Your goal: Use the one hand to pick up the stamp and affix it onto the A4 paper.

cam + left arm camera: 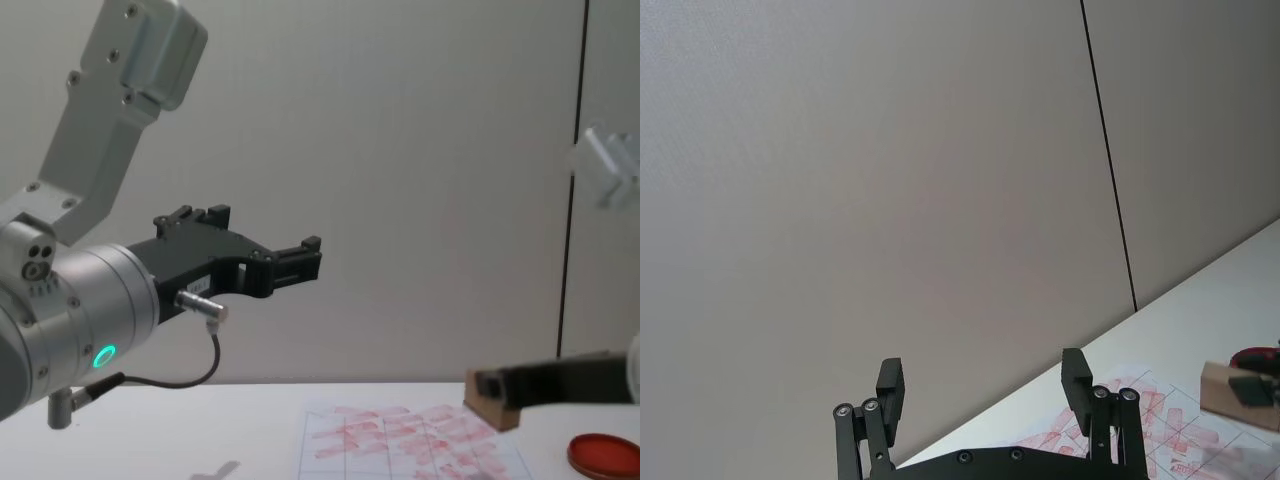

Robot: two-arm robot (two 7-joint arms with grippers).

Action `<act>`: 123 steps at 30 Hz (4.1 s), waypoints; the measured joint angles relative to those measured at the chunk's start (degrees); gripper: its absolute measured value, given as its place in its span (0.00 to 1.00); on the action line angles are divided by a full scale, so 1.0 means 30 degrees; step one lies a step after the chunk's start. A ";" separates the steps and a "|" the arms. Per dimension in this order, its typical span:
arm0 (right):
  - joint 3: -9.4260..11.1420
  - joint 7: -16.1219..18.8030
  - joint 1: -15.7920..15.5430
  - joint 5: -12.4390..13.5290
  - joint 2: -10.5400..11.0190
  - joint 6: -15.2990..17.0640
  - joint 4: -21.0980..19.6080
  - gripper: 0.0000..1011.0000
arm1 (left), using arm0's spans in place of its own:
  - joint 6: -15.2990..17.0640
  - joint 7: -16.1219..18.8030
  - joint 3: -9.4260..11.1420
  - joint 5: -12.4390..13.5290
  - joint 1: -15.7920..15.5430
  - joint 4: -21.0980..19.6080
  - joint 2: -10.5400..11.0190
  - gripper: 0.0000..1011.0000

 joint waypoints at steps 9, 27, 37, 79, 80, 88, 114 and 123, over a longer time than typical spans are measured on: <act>-0.0700 0.0643 -0.0169 -0.0652 -0.0347 0.1130 0.0065 0.21 | 0.0000 0.0000 -0.0001 0.0000 0.0000 0.0000 0.0000 0.99; -0.1359 0.1411 -0.0239 -0.1545 -0.0690 0.1915 0.0891 0.21 | 0.0000 0.0000 0.0000 0.0001 0.0000 0.0000 0.0000 0.99; -0.1421 0.1507 -0.0231 -0.1703 -0.0758 0.1589 0.1522 0.21 | 0.0000 -0.0001 -0.0001 -0.0001 -0.0001 0.0000 0.0000 0.99; -0.1011 0.1512 -0.0463 -0.0522 -0.0684 0.0694 0.1989 0.21 | -0.0001 -0.0001 0.0000 0.0000 0.0000 0.0000 0.0000 0.99; -0.1011 0.1512 -0.0478 -0.0543 -0.0673 0.0649 0.1934 0.21 | 0.0000 -0.0001 -0.0001 0.0000 0.0000 0.0000 0.0000 0.99; -0.0914 0.1505 -0.0636 -0.0725 -0.0465 0.0079 0.0725 0.21 | -0.0001 0.0000 0.0000 0.0000 -0.0001 0.0000 0.0000 0.99; 0.0745 -0.0258 -0.0787 0.0425 0.0691 -0.0438 -0.1729 0.21 | 0.0000 0.0000 0.0000 0.0001 0.0000 0.0001 0.0000 0.99; 0.1197 -0.0705 -0.0306 0.0152 0.0899 -0.0598 -0.0347 0.21 | -0.0001 0.0000 -0.0001 0.0000 0.0000 0.0000 -0.0001 0.99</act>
